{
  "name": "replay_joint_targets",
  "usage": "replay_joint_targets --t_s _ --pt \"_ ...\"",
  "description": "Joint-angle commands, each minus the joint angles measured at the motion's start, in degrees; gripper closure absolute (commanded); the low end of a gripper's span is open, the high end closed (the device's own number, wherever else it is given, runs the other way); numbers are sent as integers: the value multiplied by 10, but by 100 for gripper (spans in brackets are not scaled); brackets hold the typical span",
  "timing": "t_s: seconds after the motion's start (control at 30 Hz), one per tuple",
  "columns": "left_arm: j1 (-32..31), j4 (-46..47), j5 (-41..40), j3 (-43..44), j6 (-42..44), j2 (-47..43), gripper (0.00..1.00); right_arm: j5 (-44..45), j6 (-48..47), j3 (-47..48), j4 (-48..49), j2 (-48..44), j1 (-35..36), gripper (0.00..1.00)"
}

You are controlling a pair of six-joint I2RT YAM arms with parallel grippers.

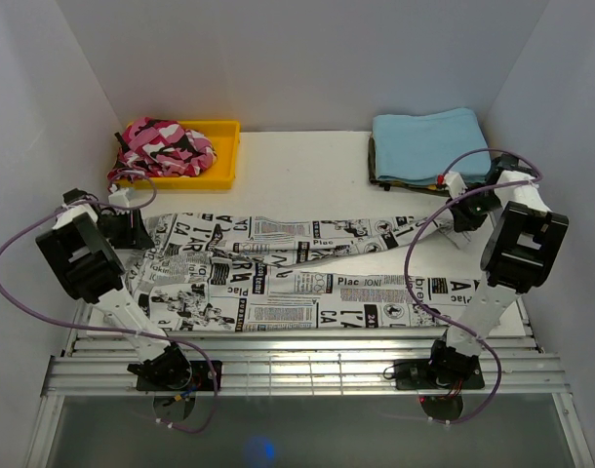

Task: Fold and stack the trousers
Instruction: Flatten the trousers out

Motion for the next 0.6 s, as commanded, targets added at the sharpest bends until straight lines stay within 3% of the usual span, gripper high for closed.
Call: replay_joint_targets --t_s 0.0,0.1,0.17,0.27,0.3,0.4,0.43,0.5,0.57 --pt "-3 13 -1 29 -36 7 46 -6 -52 -8 18 -68 -2 92" --pt "-10 26 -14 23 -52 24 57 -5 -62 -61 124 -151 -4 92" --pt "-16 50 -36 13 -61 30 61 1 -95 -169 240 -232 -5 92" --pt "-17 66 -71 12 -89 42 85 53 -152 -376 471 -323 -4 92" --pt "-17 69 -81 10 -97 43 100 67 -173 -417 507 -337 -5 92" --pt "-17 92 -118 2 -108 29 100 97 -210 -493 544 -344 -9 92" --pt "-16 101 -124 -4 -114 25 100 102 -211 -502 551 -337 -9 85" --pt "-16 98 -108 -3 -113 16 100 120 -204 -509 569 -324 -9 48" --pt "-16 68 -77 7 -96 9 87 131 -200 -492 545 -312 -10 14"
